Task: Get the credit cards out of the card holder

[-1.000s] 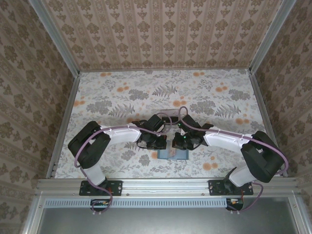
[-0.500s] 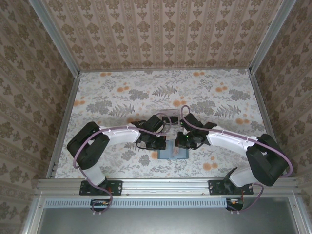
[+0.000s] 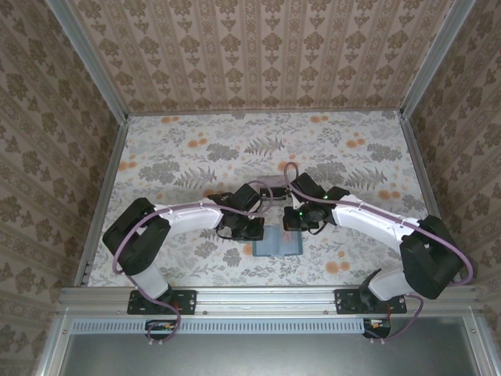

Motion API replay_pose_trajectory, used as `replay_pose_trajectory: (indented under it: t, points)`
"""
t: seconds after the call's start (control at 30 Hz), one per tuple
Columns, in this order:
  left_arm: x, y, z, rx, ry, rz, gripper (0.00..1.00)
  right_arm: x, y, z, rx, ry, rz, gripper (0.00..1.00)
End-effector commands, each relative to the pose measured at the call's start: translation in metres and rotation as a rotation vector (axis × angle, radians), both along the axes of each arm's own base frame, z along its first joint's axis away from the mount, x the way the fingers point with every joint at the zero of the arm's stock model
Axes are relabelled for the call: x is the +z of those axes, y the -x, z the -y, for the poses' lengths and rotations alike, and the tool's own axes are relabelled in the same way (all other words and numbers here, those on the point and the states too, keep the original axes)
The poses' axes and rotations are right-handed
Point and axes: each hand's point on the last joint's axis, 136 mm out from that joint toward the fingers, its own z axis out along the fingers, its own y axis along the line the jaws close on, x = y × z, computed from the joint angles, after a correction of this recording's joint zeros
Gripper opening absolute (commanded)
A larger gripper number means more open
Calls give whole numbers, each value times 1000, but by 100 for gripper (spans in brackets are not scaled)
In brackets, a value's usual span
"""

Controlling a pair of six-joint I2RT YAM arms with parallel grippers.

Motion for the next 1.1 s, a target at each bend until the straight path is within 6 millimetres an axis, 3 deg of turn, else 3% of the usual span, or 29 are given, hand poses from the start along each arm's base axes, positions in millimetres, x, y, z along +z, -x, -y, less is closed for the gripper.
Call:
replay_pose_trajectory:
  t: [0.0,0.23,0.47,0.7,1.07]
  points:
    - [19,-11,-2,21,14,43,3,14,-6,14,124,96,76,5]
    - [28,-23,-10,64,31,90,4,19,-22,19,429,232,192,6]
    - [31,-27,-28,98,21,106,5,36,-44,25,731,354,301,3]
    - [33,-29,-49,154,13,126,6,54,-73,29,827,372,327,2]
    - [35,-29,-77,211,8,132,7,63,-99,21,1039,337,386,2]
